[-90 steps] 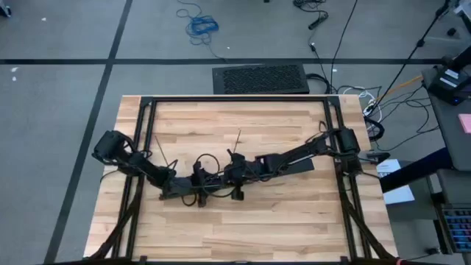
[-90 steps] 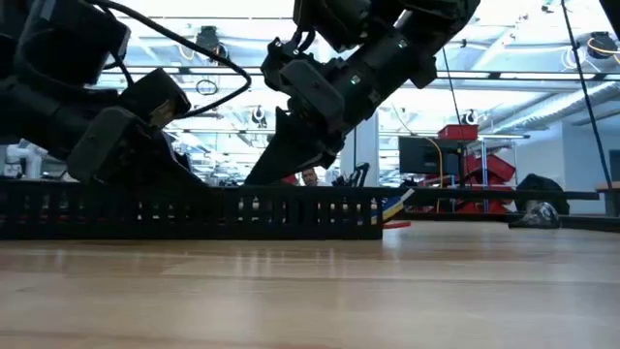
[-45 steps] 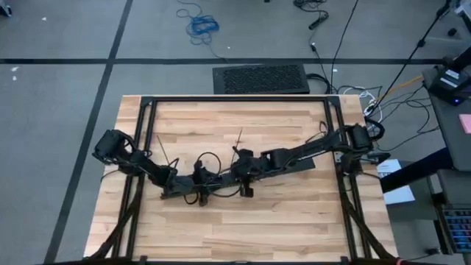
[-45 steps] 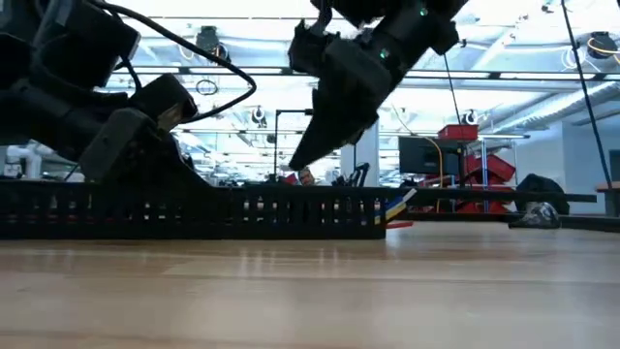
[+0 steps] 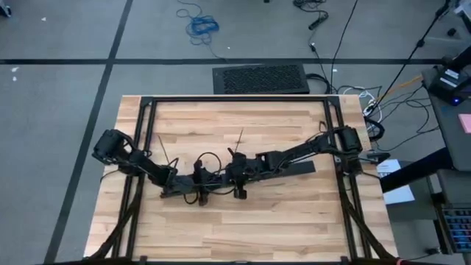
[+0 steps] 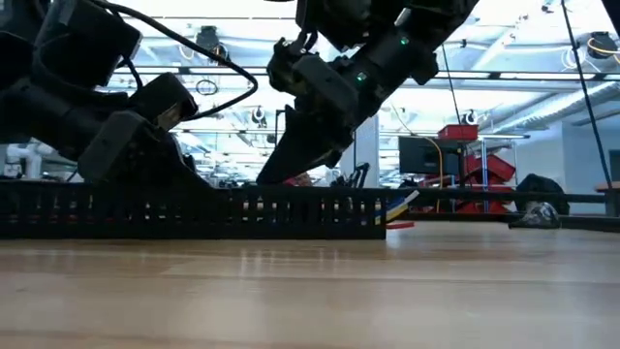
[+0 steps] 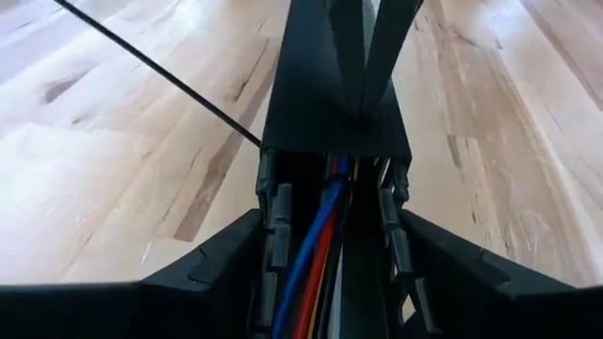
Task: Ziptie cables
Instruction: Close the black cable duct
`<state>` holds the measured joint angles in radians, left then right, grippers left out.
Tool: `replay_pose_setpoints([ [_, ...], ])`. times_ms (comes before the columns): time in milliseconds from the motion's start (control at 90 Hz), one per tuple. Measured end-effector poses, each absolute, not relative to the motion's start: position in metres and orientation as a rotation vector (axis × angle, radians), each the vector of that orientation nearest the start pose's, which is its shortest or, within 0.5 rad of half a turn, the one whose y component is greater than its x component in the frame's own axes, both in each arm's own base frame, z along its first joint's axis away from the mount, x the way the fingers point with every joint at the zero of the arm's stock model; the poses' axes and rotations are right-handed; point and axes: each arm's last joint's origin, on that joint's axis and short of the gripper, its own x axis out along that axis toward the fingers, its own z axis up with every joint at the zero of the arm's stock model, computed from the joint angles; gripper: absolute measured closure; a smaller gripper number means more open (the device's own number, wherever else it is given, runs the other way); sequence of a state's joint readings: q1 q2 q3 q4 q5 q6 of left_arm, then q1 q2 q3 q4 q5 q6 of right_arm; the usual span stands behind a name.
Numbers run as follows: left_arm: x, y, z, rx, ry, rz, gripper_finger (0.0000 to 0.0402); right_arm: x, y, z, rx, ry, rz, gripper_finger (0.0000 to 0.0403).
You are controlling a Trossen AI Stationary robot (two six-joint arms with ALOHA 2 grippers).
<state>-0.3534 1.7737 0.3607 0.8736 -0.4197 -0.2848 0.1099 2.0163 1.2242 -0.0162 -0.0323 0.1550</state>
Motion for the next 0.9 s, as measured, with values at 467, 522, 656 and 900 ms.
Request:
replay_pose_setpoints([
  [467, 0.243, -0.077, 0.083, -0.082, 0.471, 0.1, 0.0056, 0.411, 0.047, 0.138, 0.114, 0.842, 0.07, 0.0403],
  [522, 0.245, -0.075, 0.084, -0.082, 0.471, 0.108, 0.0045, 0.411, 0.047, 0.137, 0.114, 0.844, 0.07, 0.0403],
  [656, 0.249, -0.071, 0.085, -0.094, 0.463, 0.134, 0.0037, 0.41, 0.046, 0.137, 0.115, 0.847, 0.07, 0.0403],
  [900, 0.253, -0.069, 0.088, -0.098, 0.441, 0.176, 0.0038, 0.41, 0.046, 0.137, 0.118, 0.844, 0.067, 0.0403],
])
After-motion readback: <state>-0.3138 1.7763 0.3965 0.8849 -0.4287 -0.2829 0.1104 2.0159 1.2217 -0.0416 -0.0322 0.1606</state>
